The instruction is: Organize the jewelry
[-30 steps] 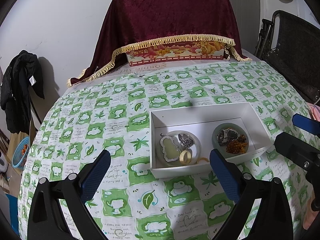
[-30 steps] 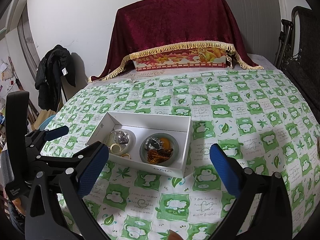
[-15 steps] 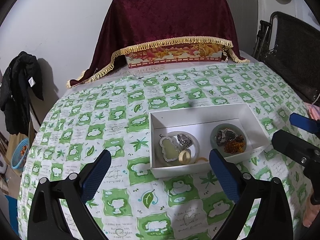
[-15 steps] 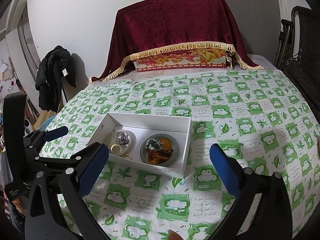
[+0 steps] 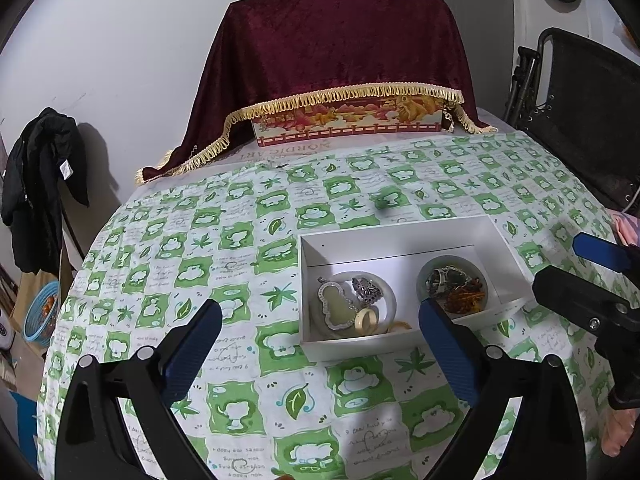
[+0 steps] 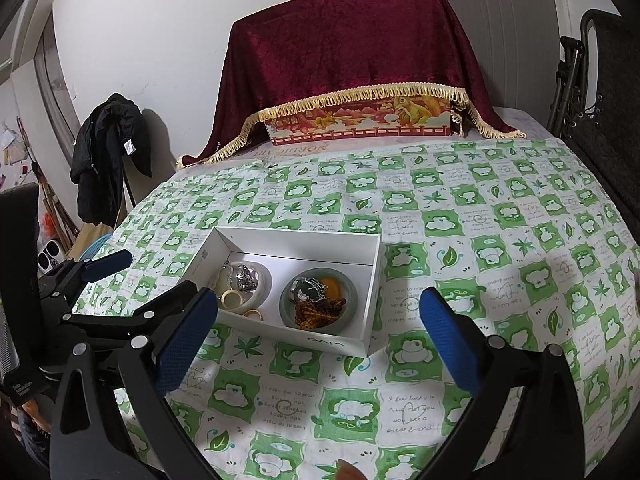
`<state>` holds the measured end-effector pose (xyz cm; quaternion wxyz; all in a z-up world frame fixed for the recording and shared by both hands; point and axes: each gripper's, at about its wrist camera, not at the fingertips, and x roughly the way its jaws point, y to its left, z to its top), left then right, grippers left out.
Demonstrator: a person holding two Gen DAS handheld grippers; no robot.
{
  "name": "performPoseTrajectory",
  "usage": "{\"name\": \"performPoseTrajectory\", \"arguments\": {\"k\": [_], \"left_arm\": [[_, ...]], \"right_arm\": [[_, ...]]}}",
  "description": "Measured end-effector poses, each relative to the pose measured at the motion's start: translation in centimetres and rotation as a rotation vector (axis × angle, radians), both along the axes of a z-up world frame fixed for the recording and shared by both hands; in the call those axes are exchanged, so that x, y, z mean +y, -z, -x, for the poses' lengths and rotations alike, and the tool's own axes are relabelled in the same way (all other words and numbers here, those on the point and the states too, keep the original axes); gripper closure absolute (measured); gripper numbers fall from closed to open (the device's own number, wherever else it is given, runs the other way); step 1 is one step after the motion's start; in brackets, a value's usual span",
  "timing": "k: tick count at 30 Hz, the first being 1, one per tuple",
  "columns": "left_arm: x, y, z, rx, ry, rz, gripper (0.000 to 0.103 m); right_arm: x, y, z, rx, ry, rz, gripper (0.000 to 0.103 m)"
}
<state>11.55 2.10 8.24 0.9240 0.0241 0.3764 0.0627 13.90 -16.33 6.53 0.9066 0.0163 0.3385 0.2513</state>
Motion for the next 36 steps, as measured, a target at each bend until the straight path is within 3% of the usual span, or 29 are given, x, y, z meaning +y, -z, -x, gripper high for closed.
{"name": "performPoseTrajectory", "arguments": {"k": [36], "left_arm": [[0.01,0.32,-0.04,0.007,-0.001,-0.004,0.004]], "right_arm": [[-0.04,-0.03,0.03,-0.002,0.0,-0.003,0.005]]}}
